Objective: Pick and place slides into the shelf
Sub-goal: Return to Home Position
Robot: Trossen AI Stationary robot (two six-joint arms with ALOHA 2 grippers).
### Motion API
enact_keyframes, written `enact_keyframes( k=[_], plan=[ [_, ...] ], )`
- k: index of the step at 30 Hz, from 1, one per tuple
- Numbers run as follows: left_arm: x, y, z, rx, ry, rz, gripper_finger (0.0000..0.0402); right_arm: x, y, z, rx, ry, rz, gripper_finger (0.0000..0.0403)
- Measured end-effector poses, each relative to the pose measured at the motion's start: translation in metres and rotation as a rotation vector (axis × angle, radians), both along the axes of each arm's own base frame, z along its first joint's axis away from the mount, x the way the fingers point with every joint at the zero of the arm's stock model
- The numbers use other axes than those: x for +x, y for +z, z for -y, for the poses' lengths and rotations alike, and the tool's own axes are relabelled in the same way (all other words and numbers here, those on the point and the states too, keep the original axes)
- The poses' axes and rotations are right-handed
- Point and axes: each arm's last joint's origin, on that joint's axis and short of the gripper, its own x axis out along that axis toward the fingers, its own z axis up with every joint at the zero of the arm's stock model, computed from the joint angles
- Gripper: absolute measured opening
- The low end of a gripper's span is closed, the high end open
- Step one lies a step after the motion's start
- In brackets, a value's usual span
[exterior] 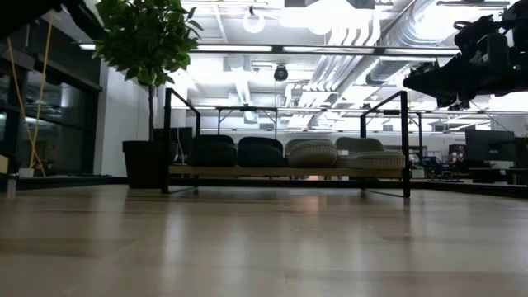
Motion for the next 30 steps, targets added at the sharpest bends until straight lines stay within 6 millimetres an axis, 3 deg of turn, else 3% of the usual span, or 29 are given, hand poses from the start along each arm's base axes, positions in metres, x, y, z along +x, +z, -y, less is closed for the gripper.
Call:
enact_keyframes(
  k=[8, 21, 30],
  plan=[
    [0.004, -0.018, 0.0, 0.011, 0.008, -0.062, 0.0001, 0.0, 0.0, 0.0, 0.0, 0.0, 0.0, 0.0],
    [0.019, -0.054, 0.0, 0.06, 0.025, -0.468, 0.0001, 0.0, 0.0, 0.0, 0.001, 0.0, -0.001, 0.0],
    [0.021, -0.068, 0.0, 0.063, 0.018, -0.615, 0.0001, 0.0, 0.0, 0.0, 0.0, 0.0, -0.001, 0.0]
  ],
)
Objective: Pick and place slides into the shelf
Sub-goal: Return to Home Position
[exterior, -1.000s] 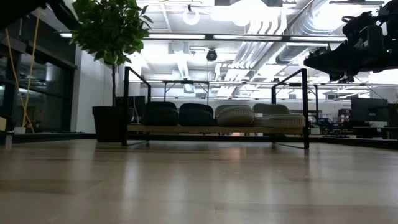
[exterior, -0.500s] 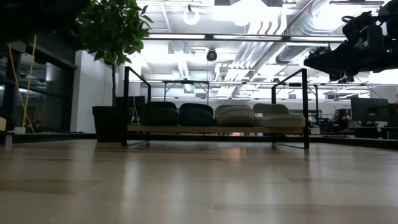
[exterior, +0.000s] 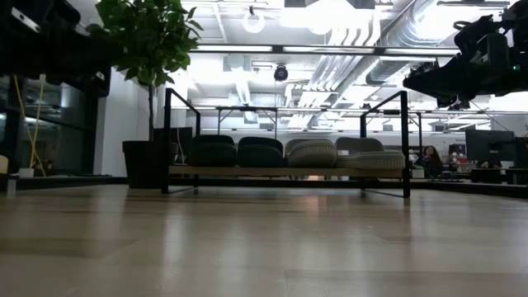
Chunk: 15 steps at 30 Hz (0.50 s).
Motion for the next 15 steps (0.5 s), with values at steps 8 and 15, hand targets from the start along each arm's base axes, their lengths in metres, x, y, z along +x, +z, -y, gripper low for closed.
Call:
enact_keyframes(
  k=[8, 15],
  plan=[
    [0.0002, -0.0025, 0.001, 0.059, -0.033, -0.03, 0.0001, 0.0, 0.0, 0.0, 0.0, 0.0, 0.0, 0.0],
    [0.0003, -0.0042, 0.004, 0.084, -0.134, -0.046, 0.0001, 0.0, 0.0, 0.0, 0.0, 0.0, 0.0, 0.0]
  ],
)
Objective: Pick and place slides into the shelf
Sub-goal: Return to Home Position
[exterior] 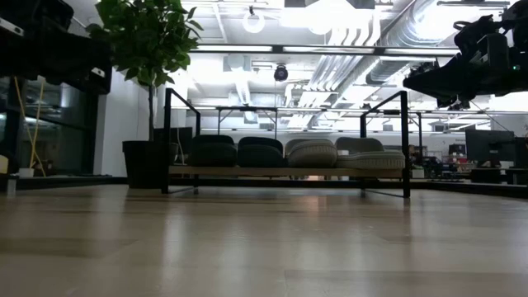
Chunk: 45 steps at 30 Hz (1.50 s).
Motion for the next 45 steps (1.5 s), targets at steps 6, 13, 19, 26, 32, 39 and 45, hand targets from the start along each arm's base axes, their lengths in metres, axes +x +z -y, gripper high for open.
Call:
enact_keyframes(
  k=[6, 13, 19, 26, 32, 39, 45],
  plan=[
    [0.0, 0.0, -0.0003, 0.019, 0.005, 0.001, 0.0001, 0.0, -0.0001, 0.0, 0.0, 0.0, 0.0, 0.0],
    [0.0, 0.0, -0.0002, 0.027, 0.007, 0.001, 0.0001, 0.0, 0.0, 0.0, 0.0, 0.0, 0.0, 0.0],
    [0.0, 0.0001, -0.0002, 0.026, 0.007, 0.002, 0.0001, 0.0, -0.0001, 0.0, 0.0, 0.0, 0.0, 0.0],
    [0.0, 0.0001, -0.0003, 0.026, 0.009, 0.002, 0.0001, 0.0, 0.0, 0.0, 0.0, 0.0, 0.0, 0.0],
    [0.0, 0.0002, -0.0003, 0.026, 0.009, 0.002, 0.0001, 0.0, 0.0, 0.0, 0.0, 0.0, 0.0, 0.0],
    [0.0, 0.0003, -0.0003, 0.025, 0.009, 0.003, 0.0001, 0.0, 0.0, 0.0, 0.0, 0.0, 0.0, 0.0],
    [0.0, 0.0003, -0.0003, 0.025, 0.009, 0.003, 0.0001, 0.0, -0.0001, 0.0, 0.0, 0.0, 0.0, 0.0]
  ],
)
